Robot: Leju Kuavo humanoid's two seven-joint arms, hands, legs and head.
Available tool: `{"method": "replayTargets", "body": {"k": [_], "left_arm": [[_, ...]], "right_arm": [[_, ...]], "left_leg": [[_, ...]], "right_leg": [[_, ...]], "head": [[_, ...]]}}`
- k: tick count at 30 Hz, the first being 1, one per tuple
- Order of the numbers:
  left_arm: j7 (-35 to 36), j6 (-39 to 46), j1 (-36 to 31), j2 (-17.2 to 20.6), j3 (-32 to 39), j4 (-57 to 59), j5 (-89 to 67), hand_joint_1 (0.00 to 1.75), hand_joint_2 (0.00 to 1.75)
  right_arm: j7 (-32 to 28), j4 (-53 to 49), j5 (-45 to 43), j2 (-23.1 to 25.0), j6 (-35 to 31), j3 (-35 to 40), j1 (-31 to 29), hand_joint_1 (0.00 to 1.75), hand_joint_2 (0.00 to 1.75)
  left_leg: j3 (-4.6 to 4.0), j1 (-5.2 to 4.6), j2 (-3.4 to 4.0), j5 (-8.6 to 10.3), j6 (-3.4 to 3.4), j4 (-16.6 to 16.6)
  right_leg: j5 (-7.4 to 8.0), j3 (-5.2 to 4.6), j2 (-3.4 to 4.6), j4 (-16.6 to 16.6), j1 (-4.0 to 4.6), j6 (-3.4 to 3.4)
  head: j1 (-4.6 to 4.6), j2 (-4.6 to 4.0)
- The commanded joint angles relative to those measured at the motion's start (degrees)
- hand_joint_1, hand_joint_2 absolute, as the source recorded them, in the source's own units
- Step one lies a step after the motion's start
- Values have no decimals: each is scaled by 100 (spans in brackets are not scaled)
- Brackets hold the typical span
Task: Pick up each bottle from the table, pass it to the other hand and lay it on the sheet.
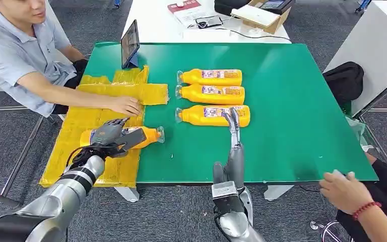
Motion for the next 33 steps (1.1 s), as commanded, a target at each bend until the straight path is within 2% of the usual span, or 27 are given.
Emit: {"method": "replayTargets", "body": {"k": [1, 7, 8, 10, 11, 12, 13, 14, 15, 18, 19, 20, 23, 27, 29, 30, 31, 33], "left_arm": [[-392, -197, -11, -17, -31, 402, 308, 0, 0], [-1729, -2166, 275, -387, 1062, -298, 2525, 0, 0], [-1995, -2340, 397, -447, 1179, -640, 2981, 0, 0], [-2016, -2363, 631, -520, 1113, -1293, 3356, 0, 0], [-2392, -2111, 837, -659, 1215, -1837, 3832, 0, 175], [-2662, -1118, 1131, -867, 1107, -2746, 4288, 0, 175], [-2423, -1029, 1233, -869, 861, -3091, 4409, 0, 175], [-2798, -155, 1415, -908, 668, -3679, 4623, 0, 175], [-2672, 66, 1555, -858, 440, -4179, 5053, 0, 175], [-2542, -15, 1679, -927, 507, -4668, 6258, 0, 175], [-2473, -30, 1714, -885, 459, -4761, 6547, 0, 175], [-2445, -125, 1840, -849, 472, -4966, 7043, 0, 175], [-2445, -121, 1968, -776, 427, -5134, 7143, 0, 175], [-2449, -122, 1954, -772, 421, -5086, 7156, 0, 175], [-2565, -85, 2014, -774, 437, -5180, 7241, 0, 175], [-2563, -88, 2143, -766, 426, -5369, 7245, 0, 175], [-2651, 225, 2278, -762, 395, -5578, 6978, 0, 175], [-2381, 946, 2396, -746, 240, -5664, 6316, 0, 175]], "right_arm": [[4, 440, -35, -85, -18, -83, -203, 0, 0], [4, 584, -107, -178, -55, -89, -264, 0, 0], [4, 580, -120, -207, -84, -64, -271, 0, 0], [4, 582, -122, -256, -167, -6, -289, 0, 0], [4, 589, -7, -298, -245, 58, -304, 0, 0], [4, 660, 231, -343, -403, 123, -326, 0, 0], [4, 659, 238, -340, -398, 117, -324, 0, 0], [4, 733, 395, -340, -366, 116, -359, 0, 0], [4, 740, 480, -309, -357, 86, -390, 0, 0], [35, 952, 1000, -340, -257, 14, -491, 0, 0], [319, 1146, 1424, -400, -166, -17, -550, 0, 0], [1020, 1494, 1920, -559, 352, -10, -691, 0, 0], [760, 1865, 1802, -578, 364, -148, -799, 0, 0], [740, 1892, 1810, -537, 363, -159, -800, 0, 0], [1490, 2156, 2602, -700, 570, 51, -958, 0, 0], [1738, 2599, 3114, -818, 456, 57, -1141, 0, 175], [1897, 3186, 3211, -845, 664, -44, -1414, 0, 175], [2334, 4091, 3736, -942, 909, -34, -1895, 0, 175]], "left_leg": [[34, 6, 8, -11, -8, -5], [45, 5, -4, -13, -7, -5], [42, 2, -21, -5, -5, -9], [41, 2, -29, -6, -3, -5], [49, 5, -19, -13, -5, 0], [35, 2, -19, -7, -3, -2], [39, 5, -18, -11, -4, 1], [24, 3, -25, -5, -2, 2], [27, 5, -22, -11, -5, 7], [26, 4, -22, -12, -6, 6], [22, 3, -17, -8, -4, 4], [33, 5, -12, -16, -6, 7], [40, 6, -5, -11, -4, -3], [24, 4, -24, -6, -3, 1], [36, 4, -17, -13, -5, 2], [29, 2, -14, -8, -3, -2], [27, 4, -9, -7, -2, -2], [39, 3, -2, -9, -2, -6]], "right_leg": [[-8, 32, 9, -5, 7, -14], [-14, 47, -3, -9, 6, -14], [-9, 47, -15, -11, 2, -9], [-9, 53, -25, -10, 2, -8], [-11, 59, -14, -8, 6, -12], [-7, 44, -15, -7, 2, -8], [-9, 50, -14, -8, 5, -10], [-6, 33, -25, -6, 4, -7], [-9, 35, -23, -2, 6, -10], [-10, 34, -22, -2, 6, -10], [-5, 29, -17, -4, 5, -7], [-11, 38, -12, -1, 7, -12], [-5, 46, -5, -14, 8, -9], [-8, 31, -23, -6, 5, -8], [-12, 43, -15, -6, 5, -12], [-7, 36, -13, -8, 3, -8], [-3, 34, -9, -11, 5, -7], [-2, 44, -1, -15, 4, -8]], "head": [[0, 0], [-2, 0], [-2, 0], [0, 0], [0, 0], [0, 0], [2, 0], [0, 0], [-2, 0], [2, 0], [-2, 0], [0, 0], [-2, 0], [0, 0], [-2, 0], [2, 0], [-2, 0], [0, 0]]}}
